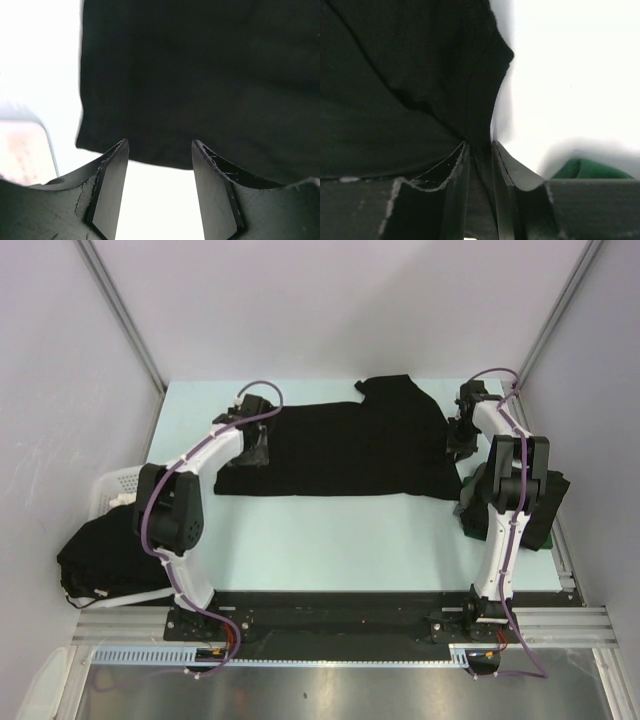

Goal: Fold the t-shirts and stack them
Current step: Fold the flattened tshirt in 1/3 of the way

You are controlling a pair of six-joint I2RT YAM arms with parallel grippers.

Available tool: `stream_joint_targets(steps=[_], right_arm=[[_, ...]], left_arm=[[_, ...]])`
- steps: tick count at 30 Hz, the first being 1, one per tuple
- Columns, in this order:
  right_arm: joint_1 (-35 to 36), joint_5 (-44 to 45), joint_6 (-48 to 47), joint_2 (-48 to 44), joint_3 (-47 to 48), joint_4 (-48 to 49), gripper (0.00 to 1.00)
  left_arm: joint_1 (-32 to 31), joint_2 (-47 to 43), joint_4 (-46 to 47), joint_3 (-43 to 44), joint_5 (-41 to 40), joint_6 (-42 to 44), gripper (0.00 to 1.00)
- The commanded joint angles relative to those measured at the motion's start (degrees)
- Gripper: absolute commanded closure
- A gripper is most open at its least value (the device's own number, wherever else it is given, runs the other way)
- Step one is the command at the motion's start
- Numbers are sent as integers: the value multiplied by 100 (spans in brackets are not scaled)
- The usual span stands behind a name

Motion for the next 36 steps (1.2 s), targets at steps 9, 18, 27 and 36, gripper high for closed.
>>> stream_joint_targets(steps=[9,18,27,36], right_arm=[[292,443,-223,141,2286,221,59],[783,303,-267,1090,3396,747,30],[960,180,-250,1565,3518,2471,0],[916,-277,-206,1855,3791,2964,0]], left_arm=[[152,776,5,2144,12,293,41],[284,1612,-84,3280,223,213,41],[311,1375,127,2920,425,248,41],[311,927,514,2006,584,257,40]])
